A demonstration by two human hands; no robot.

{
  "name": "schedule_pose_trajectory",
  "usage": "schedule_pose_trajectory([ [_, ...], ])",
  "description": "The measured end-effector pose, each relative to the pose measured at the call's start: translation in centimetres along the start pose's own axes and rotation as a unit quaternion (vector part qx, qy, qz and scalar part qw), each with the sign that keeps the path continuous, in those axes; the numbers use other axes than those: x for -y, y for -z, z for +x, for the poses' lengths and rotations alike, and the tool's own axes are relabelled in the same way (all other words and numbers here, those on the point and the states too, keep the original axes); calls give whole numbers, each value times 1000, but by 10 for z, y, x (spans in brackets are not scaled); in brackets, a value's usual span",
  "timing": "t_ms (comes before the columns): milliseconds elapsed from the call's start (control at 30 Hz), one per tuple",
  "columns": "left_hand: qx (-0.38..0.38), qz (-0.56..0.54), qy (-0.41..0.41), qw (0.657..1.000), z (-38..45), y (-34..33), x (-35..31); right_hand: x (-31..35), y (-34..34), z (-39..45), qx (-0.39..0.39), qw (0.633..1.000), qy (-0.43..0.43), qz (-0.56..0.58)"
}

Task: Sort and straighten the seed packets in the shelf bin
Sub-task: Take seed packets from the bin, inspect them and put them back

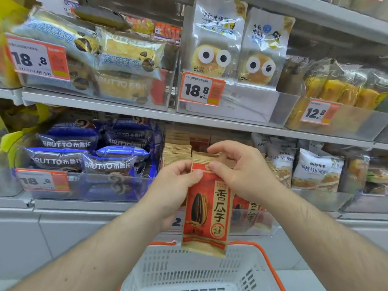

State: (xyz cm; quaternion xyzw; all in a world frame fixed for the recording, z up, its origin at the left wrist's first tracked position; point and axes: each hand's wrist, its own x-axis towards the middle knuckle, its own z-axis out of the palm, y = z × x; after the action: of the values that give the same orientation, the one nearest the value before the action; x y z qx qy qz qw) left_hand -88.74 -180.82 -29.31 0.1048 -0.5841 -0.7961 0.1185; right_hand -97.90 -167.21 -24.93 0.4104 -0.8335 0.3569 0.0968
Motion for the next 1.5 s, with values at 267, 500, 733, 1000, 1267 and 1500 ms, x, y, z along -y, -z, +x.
schedule_pose_trajectory([
  [267, -15, -42, 46, 998, -2, -17, 39, -17, -17, -40, -43, 943, -211, 254],
  [500, 0, -57, 71, 996, -1, -25, 53, -39, -29, -63, -45, 894, -290, 338],
  [733, 4, -96, 83, 992, 1, -33, 65, -48, -27, -82, -54, 887, -288, 357],
  [1000, 31, -108, 53, 992, 0, -38, 73, -55, -27, -81, -83, 826, -354, 430],
  [1267, 17, -118, 61, 991, -2, -36, 75, -53, -29, -82, -68, 829, -343, 435],
  [1500, -15, -118, 55, 991, 6, -30, 59, -56, -30, -85, 11, 892, -274, 358],
])
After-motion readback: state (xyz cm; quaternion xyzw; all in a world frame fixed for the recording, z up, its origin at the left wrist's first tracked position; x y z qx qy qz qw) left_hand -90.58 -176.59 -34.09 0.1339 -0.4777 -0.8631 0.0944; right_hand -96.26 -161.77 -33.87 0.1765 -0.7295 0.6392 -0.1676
